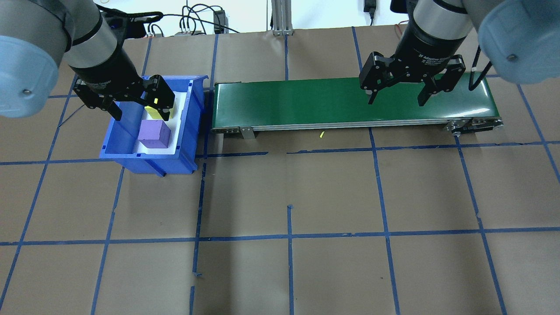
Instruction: Move block left to right into plate
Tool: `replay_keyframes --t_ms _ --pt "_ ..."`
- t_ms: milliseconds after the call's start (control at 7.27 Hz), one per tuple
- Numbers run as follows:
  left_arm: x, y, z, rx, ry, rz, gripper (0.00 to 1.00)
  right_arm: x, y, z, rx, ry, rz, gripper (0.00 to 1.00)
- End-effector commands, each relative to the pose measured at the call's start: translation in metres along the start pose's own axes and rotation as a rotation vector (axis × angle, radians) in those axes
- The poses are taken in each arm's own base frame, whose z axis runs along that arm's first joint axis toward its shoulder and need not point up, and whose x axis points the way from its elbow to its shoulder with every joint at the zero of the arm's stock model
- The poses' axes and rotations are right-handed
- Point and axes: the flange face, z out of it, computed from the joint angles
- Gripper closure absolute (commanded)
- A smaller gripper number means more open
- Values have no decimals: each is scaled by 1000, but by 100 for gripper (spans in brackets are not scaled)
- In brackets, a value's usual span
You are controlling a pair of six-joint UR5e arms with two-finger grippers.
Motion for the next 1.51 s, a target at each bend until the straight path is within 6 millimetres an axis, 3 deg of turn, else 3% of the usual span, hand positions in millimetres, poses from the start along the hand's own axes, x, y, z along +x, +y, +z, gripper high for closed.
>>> replay_keyframes --t_ms 0,275,412,550,688,825,962,1238,1375 --pt "0 -1 -1 6 2 0 0 -1 0 -1 2 1 -4 0" --pt "-13 -12 7 -7 4 -3 0 -1 -1 2 -2 0 1 0" --pt "-31 -44 33 8 5 -34 0 1 1 -9 18 0 10 0" --pt "-52 -72 63 18 7 -44 0 1 4 -7 11 11 8 0" --pt "-58 -93 95 11 3 -4 0 -1 4 -17 36 0 6 0" --pt "-66 -110 128 9 -1 21 0 1 4 -1 -8 14 0 0" --pt "-71 -124 158 -1 -3 32 0 1 6 3 -16 8 6 0" --pt "-84 -133 190 -6 -2 40 0 7 1 6 -23 14 12 0" --pt "-97 -136 196 -15 4 24 0 5 2 2 -15 7 11 0"
